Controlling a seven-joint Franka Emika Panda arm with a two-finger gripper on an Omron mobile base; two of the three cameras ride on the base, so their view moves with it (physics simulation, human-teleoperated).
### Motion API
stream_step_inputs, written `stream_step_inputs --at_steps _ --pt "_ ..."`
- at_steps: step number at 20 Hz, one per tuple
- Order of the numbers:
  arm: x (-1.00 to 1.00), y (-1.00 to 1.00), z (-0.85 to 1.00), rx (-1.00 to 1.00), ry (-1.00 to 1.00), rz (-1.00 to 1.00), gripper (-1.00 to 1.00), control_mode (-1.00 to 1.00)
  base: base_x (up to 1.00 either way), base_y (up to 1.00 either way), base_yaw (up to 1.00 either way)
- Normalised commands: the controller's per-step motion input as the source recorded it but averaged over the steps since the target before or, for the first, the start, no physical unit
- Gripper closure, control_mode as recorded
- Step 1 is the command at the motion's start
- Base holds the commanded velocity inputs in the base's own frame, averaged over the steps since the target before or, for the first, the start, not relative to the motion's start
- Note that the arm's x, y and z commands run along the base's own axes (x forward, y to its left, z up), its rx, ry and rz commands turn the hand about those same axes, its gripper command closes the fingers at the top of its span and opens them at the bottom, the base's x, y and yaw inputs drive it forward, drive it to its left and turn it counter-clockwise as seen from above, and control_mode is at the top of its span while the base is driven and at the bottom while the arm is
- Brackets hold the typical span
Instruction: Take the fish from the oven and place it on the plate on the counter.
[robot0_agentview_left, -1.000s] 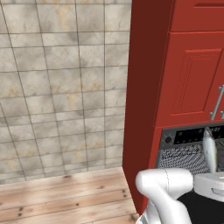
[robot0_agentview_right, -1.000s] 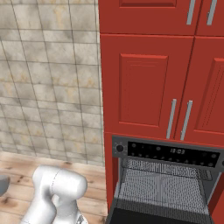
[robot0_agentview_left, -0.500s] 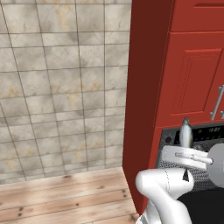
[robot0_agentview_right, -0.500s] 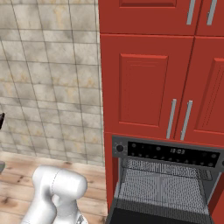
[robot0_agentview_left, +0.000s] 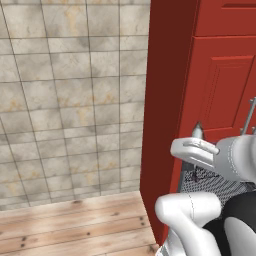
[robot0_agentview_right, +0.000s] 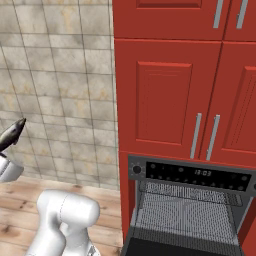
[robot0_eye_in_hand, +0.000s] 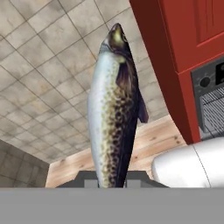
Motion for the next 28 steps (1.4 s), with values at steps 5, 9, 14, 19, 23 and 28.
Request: stream_step_inputs --at_steps 5,9,14,19,23,28 --pt "0.26 0.13 -0.17 0.02 0.06 0.0 1.0 -1.0 0.0 0.0 0.0" --pt "0.2 0.2 -0.26 0.01 0.0 0.0 1.0 -1.0 0.0 0.0 0.0" --pt "0.18 0.19 -0.17 0.01 0.0 0.0 1.0 -1.0 0.0 0.0 0.0" --pt "0.09 0.05 -0.19 0.01 0.0 0.0 1.0 -1.0 0.0 0.0 0.0" --pt "-0.03 0.01 -0.17 0.02 0.0 0.0 1.0 1.0 -0.38 0.01 0.0" --pt "0.0 0.0 0.0 0.0 0.0 0.0 1.0 1.0 -0.98 0.22 0.0"
